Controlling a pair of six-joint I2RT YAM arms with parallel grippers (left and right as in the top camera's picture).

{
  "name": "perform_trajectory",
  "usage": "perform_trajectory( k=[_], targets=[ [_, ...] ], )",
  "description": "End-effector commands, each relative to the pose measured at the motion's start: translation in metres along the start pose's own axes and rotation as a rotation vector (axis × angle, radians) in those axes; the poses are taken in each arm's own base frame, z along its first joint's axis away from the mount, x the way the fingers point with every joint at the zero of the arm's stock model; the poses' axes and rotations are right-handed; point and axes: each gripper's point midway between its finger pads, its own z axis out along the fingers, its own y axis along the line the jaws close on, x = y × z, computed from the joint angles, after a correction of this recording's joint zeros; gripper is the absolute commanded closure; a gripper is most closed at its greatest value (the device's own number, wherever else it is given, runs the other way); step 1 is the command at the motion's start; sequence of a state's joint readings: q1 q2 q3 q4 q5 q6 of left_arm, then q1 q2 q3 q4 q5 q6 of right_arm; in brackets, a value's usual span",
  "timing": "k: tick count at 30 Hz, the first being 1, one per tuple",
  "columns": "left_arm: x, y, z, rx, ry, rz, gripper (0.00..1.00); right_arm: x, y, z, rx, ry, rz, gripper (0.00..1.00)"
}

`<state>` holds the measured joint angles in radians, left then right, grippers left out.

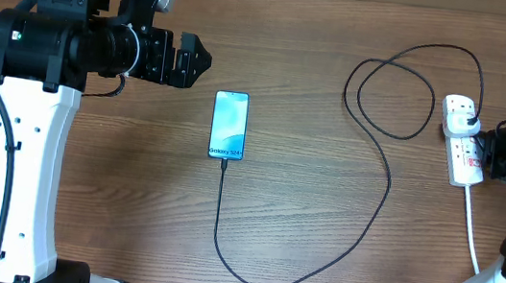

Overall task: Plug charger to phone and switch on socket
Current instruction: 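Press the orange switch beside the charger plug with the right gripper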

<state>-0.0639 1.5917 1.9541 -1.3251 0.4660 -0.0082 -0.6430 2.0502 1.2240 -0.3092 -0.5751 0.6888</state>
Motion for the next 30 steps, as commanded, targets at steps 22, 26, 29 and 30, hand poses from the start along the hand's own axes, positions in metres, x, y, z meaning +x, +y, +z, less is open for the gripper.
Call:
perform_trajectory(
  k=[22,26,29,30],
  targets=[
    [0.000,-0.001,-0.002,-0.005,-0.004,0.005,0.00,0.084,-0.011,0.022,0.028,0.282,0.060,0.96],
    [0.000,-0.001,-0.002,-0.005,-0.004,0.005,0.00,0.084,-0.014,0.022,0.042,0.277,0.060,0.96],
    [0.000,-0.001,-0.002,-0.005,-0.003,0.005,0.00,0.080,-0.016,0.023,0.057,0.256,0.053,0.96],
    [0.000,-0.001,-0.002,-0.005,-0.004,0.005,0.01,0.077,-0.017,0.023,0.061,0.243,0.049,0.96]
  ],
)
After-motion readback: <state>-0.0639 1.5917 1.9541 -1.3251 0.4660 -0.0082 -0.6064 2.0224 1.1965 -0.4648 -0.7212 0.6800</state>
